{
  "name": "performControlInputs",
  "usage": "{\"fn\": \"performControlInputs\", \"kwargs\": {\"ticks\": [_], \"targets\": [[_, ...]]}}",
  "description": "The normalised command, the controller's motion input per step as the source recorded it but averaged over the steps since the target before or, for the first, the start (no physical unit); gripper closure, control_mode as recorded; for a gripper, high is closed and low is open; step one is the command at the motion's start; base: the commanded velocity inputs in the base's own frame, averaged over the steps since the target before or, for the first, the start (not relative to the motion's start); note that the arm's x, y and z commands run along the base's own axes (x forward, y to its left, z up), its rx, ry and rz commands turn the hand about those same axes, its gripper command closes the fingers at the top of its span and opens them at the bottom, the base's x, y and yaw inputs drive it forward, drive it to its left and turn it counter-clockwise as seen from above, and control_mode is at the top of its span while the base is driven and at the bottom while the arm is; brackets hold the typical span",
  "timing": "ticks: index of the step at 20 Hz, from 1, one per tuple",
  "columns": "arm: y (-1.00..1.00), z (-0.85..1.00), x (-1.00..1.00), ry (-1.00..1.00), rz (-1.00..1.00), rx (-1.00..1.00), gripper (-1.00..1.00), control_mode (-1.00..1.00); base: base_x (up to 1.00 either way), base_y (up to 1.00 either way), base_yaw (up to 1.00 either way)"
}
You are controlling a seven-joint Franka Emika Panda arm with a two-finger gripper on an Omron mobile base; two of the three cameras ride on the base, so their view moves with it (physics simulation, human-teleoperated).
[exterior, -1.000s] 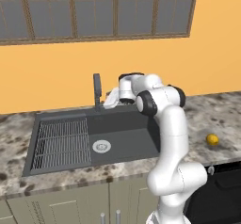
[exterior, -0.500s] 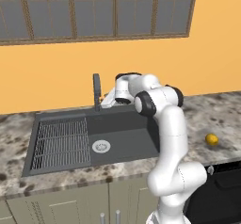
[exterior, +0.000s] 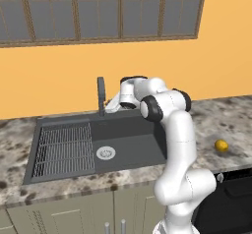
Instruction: Turn on the sink faucet. Then move the lemon from the counter to the sink. Turn off the sink. Move the vegetable from the sink to the pot next to the stove. Finally move the pot to the rear left burner.
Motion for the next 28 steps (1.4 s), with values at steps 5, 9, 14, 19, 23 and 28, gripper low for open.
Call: {"fn": "performControlInputs", "kwargs": {"ticks": [5, 9, 14, 19, 23, 28], "targets": [[-0.26, -0.23, 0.0, 0.0, -0.05, 0.05, 1.0, -1.0, 0.0, 0.0, 0.0], [-0.4, -0.28, 0.0, 0.0, -0.08, 0.07, 1.0, -1.0, 0.0, 0.0, 0.0], [-0.51, -0.31, 0.0, 0.0, -0.04, 0.05, 1.0, -1.0, 0.0, 0.0, 0.0], [-0.57, -0.28, 0.0, 0.0, 0.0, 0.03, 1.0, -1.0, 0.0, 0.0, 0.0], [-0.57, -0.15, 0.0, 0.0, 0.0, 0.03, 1.0, -1.0, 0.0, 0.0, 0.0], [-0.61, -0.13, 0.0, 0.0, -0.04, 0.04, 1.0, -1.0, 0.0, 0.0, 0.0]]}}
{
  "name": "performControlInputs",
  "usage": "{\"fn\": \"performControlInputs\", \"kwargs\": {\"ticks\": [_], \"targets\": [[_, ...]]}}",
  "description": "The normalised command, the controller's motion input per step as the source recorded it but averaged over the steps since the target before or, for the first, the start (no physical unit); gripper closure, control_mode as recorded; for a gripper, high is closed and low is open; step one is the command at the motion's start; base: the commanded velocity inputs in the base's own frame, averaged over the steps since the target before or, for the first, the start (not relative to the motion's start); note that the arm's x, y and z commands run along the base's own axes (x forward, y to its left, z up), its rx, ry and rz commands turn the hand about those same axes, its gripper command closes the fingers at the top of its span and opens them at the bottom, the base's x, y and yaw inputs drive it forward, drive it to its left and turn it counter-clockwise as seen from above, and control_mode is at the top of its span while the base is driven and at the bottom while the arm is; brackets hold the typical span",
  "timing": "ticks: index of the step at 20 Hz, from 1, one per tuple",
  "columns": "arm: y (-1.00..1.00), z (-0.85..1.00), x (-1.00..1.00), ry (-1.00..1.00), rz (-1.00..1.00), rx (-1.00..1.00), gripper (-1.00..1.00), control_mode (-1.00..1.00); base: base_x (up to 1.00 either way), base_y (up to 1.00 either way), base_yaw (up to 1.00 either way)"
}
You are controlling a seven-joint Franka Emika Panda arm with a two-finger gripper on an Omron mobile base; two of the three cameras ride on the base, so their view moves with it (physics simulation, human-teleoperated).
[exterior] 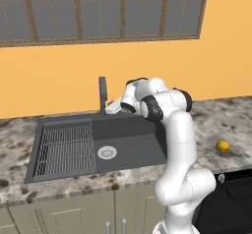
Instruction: Turn on the sink faucet. Then move the lemon from the counter to the sink. Turn off the sink. Move the vegetable from the sink to the pot next to the stove. Finally move the pot to the rear left burner.
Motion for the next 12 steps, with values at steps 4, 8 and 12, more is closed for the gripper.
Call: {"fn": "performControlInputs", "kwargs": {"ticks": [4, 8, 12], "targets": [[-0.6, -0.12, 0.0, 0.02, -0.14, 0.07, 1.0, -1.0, 0.0, 0.0, 0.0], [-0.54, -0.01, 0.0, 0.05, -0.2, 0.08, 1.0, -1.0, 0.0, 0.0, 0.0], [-0.59, 0.0, 0.0, 0.05, -0.16, 0.07, 1.0, -1.0, 0.0, 0.0, 0.0]]}}
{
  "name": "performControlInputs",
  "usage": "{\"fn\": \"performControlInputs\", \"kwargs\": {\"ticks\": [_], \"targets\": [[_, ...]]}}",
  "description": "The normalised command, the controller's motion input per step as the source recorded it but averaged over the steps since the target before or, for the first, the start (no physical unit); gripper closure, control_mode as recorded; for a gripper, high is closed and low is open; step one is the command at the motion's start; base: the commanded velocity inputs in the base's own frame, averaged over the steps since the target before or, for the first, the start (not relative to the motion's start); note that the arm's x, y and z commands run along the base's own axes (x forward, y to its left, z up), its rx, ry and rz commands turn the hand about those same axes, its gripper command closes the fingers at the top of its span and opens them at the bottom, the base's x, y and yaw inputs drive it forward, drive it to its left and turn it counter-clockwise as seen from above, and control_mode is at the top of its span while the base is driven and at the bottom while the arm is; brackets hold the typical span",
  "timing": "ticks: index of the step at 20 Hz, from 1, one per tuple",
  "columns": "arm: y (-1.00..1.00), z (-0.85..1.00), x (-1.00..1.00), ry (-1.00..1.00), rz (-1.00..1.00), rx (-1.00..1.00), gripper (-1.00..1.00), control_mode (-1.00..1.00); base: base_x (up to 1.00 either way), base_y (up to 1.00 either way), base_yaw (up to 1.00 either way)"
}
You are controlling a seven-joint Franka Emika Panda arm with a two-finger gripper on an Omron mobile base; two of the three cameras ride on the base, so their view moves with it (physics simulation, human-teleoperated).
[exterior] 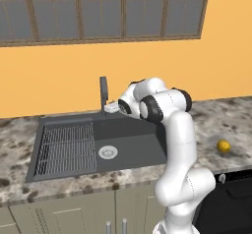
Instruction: Turn on the sink faucet. Then move the lemon from the counter to the sink. Turn off the sink. Move the vegetable from the sink to the pot next to the stove. Finally move the pot to the rear left burner.
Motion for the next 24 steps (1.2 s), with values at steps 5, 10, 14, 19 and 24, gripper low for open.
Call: {"fn": "performControlInputs", "kwargs": {"ticks": [5, 10, 14, 19, 24], "targets": [[-0.72, 0.0, 0.0, 0.02, -0.08, 0.06, 1.0, -1.0, 0.0, 0.0, 0.0], [-0.79, 0.0, 0.0, 0.0, -0.03, 0.06, 1.0, -1.0, 0.0, 0.0, 0.0], [-0.8, 0.0, 0.0, 0.04, 0.0, 0.07, 1.0, -1.0, 0.0, 0.0, 0.0], [-0.77, 0.0, 0.0, 0.06, 0.0, 0.06, 1.0, -1.0, 0.0, 0.0, 0.0], [-0.77, 0.0, 0.0, 0.07, 0.0, 0.07, 1.0, -1.0, 0.0, 0.0, 0.0]]}}
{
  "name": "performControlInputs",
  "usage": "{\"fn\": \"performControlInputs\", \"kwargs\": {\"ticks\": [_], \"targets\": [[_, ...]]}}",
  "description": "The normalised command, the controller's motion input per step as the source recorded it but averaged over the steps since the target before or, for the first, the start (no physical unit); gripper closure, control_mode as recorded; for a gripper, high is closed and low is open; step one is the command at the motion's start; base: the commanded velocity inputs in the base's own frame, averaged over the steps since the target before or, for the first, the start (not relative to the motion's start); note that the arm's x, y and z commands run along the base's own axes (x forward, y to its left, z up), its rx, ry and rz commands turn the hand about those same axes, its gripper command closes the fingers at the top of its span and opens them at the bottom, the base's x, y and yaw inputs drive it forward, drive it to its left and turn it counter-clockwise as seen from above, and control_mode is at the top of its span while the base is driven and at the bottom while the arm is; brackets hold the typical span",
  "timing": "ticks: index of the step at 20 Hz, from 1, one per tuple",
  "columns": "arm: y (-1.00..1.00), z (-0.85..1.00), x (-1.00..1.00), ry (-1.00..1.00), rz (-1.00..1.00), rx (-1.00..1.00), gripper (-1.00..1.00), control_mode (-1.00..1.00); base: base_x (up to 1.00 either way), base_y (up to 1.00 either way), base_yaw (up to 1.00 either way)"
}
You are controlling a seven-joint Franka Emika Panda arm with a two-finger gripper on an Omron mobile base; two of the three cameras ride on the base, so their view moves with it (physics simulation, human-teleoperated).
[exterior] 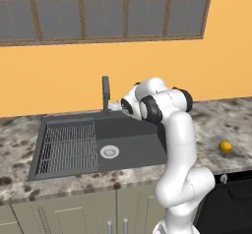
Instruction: Turn on the sink faucet. Then move the lemon from the counter to the sink. Turn off the sink. Move the vegetable from the sink to the pot next to the stove. Finally move the pot to the rear left burner.
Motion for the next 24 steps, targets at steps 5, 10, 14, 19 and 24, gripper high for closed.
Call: {"fn": "performControlInputs", "kwargs": {"ticks": [5, 10, 14, 19, 24], "targets": [[-0.79, 0.0, 0.0, 0.07, 0.0, 0.08, 1.0, -1.0, 0.0, 0.0, 0.0], [-0.78, -0.03, 0.0, 0.07, 0.0, 0.08, 1.0, -1.0, 0.0, 0.0, 0.0], [-0.72, -0.01, 0.0, 0.07, 0.0, 0.09, 1.0, -1.0, 0.0, 0.0, 0.0], [-0.6, 0.0, 0.0, 0.05, 0.0, 0.09, -1.0, -1.0, 0.0, 0.0, 0.0], [-0.21, 0.31, -0.03, 0.02, -0.02, 0.04, -1.0, -1.0, 0.0, 0.0, 0.0]]}}
